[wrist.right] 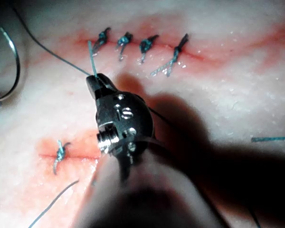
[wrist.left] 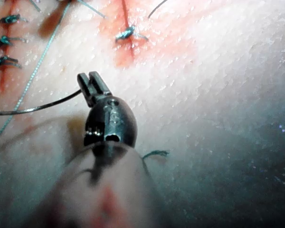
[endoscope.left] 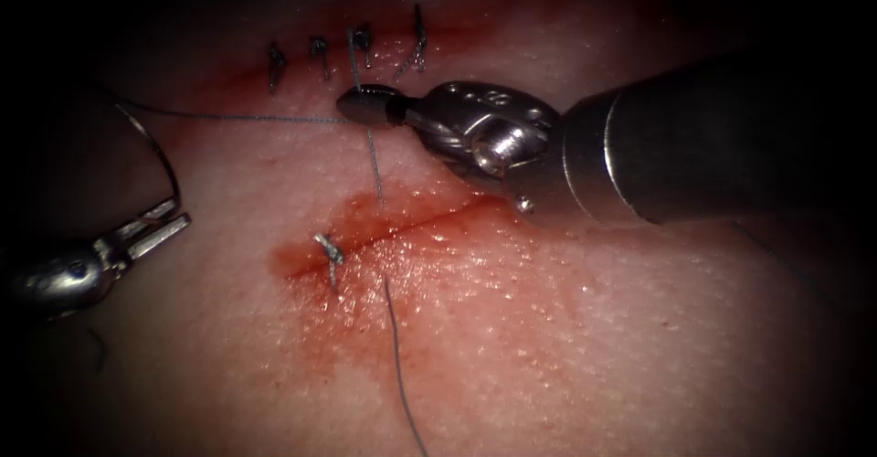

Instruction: Wound Closure

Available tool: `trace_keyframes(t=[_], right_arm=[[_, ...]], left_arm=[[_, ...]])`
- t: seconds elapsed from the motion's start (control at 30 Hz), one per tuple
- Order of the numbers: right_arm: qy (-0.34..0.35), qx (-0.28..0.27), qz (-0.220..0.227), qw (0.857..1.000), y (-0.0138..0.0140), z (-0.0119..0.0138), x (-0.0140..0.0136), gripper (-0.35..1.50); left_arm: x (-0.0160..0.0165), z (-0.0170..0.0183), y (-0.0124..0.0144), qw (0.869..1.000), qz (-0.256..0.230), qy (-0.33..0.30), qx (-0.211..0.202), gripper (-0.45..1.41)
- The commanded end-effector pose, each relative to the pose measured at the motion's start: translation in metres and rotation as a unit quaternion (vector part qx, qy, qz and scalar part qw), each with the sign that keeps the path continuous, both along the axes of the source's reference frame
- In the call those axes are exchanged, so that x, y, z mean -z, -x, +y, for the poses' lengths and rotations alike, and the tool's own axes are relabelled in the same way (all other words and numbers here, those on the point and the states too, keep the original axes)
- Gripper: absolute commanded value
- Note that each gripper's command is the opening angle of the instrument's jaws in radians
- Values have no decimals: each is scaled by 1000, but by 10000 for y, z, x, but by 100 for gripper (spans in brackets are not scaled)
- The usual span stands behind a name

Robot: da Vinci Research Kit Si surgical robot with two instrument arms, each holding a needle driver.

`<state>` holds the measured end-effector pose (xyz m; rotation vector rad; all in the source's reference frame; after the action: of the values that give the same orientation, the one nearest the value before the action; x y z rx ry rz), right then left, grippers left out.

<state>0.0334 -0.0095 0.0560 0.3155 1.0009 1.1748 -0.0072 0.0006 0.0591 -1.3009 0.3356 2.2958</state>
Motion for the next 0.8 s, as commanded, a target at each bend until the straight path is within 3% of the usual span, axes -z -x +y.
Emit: trace_keyframes(t=[0.03,0.07,0.1,0.13,0.17,0.2,0.23,0.27,0.33,0.37,0.5,0.53,0.67,0.77,0.8], right_arm=[[4,4,9,1000,-10,-7,-8,44],[8,3,14,1000,-9,-10,-8,89],[8,3,14,1000,-9,-10,-8,89],[9,4,15,1000,-8,-12,-8,103],[9,6,16,1000,-6,-14,-7,110],[9,7,17,1000,-4,-15,-6,110],[9,9,20,1000,1,-16,-5,115],[9,9,20,1000,1,-16,-5,115],[11,10,26,1000,9,-17,-4,120],[11,10,26,1000,9,-17,-4,120],[16,10,25,999,39,-22,0,120],[21,7,25,999,64,-25,3,116],[33,8,29,999,92,-26,7,116],[93,37,14,995,117,-25,13,106],[149,66,-13,987,131,-20,20,123]], left_arm=[[-8,-8,5,1000,3,0,0,-45],[-13,-16,3,1000,13,-3,-6,-45],[-13,-16,3,1000,13,-3,-6,-45],[-15,-20,2,1000,11,-19,0,-5],[-17,-24,2,999,10,-36,5,47],[-17,-28,1,998,8,-59,13,86],[-13,-32,2,997,6,-74,26,106],[-13,-32,2,997,6,-74,26,106],[4,-30,5,996,12,-85,37,133],[4,-30,5,996,12,-85,37,133],[54,-22,7,996,45,-77,30,140],[84,-24,8,997,60,-39,13,140],[111,-35,15,997,75,5,-22,136],[129,-53,29,994,85,47,-51,123],[135,-62,42,990,93,72,-74,118]])
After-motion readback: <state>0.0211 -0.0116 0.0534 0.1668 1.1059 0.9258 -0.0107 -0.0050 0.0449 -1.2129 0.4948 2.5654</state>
